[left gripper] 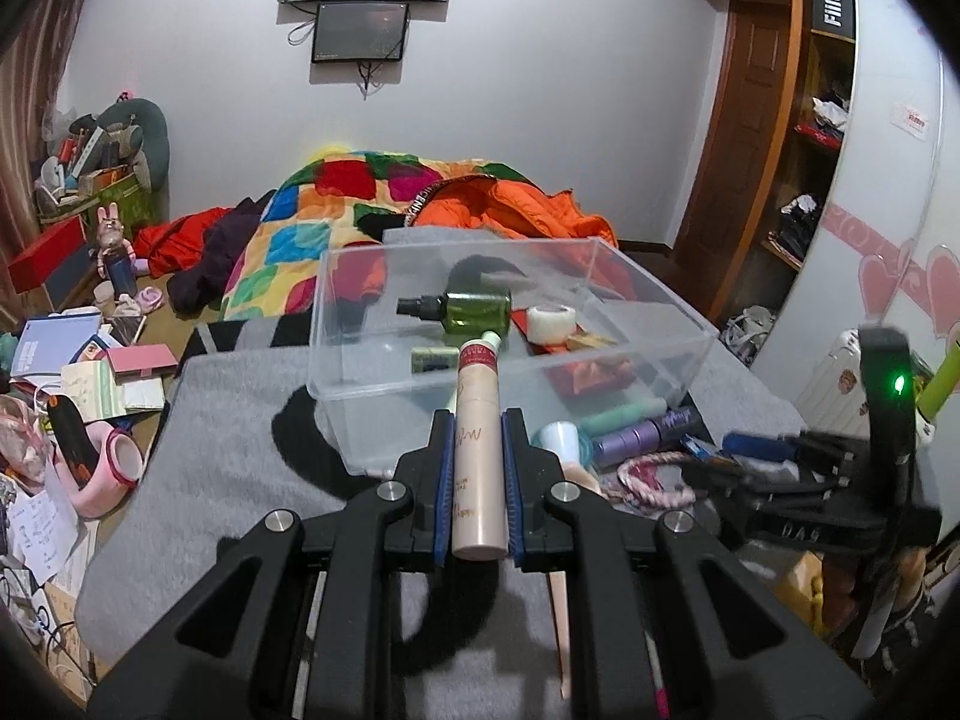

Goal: Organize objects

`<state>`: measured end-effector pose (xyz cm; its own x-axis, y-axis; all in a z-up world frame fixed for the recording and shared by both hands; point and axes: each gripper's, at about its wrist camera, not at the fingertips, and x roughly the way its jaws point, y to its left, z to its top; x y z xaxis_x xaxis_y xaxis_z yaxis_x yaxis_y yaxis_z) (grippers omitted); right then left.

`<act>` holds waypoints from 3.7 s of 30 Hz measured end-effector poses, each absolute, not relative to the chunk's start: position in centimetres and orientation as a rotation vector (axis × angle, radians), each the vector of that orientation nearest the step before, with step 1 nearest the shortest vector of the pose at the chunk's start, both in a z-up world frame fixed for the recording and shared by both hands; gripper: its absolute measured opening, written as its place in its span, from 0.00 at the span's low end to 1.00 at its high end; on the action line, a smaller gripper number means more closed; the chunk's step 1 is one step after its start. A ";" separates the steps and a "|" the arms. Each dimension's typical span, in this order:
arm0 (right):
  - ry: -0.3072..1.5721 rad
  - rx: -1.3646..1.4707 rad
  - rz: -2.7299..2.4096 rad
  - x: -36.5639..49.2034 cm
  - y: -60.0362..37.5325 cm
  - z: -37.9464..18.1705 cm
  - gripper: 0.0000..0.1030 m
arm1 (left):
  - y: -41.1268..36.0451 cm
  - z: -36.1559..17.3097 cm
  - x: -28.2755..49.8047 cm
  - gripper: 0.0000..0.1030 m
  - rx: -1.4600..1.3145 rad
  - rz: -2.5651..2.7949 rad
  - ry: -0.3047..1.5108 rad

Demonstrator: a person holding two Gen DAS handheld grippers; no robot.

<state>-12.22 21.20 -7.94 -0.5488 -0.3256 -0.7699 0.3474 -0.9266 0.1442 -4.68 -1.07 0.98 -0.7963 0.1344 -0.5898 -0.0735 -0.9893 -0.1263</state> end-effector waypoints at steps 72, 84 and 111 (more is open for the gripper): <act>0.180 1.078 -2.441 -20.2 13.2 -3.3 0.51 | -1.5 0.5 -12.9 0.54 -1.039 2.862 -0.008; 0.194 0.964 -2.521 -16.7 15.4 -0.4 0.67 | -1.2 2.5 -9.7 0.69 -0.952 2.901 -0.023; 0.132 1.143 -2.484 -11.7 20.7 -5.8 0.75 | 2.7 -4.0 -5.8 0.75 -1.174 2.728 -0.060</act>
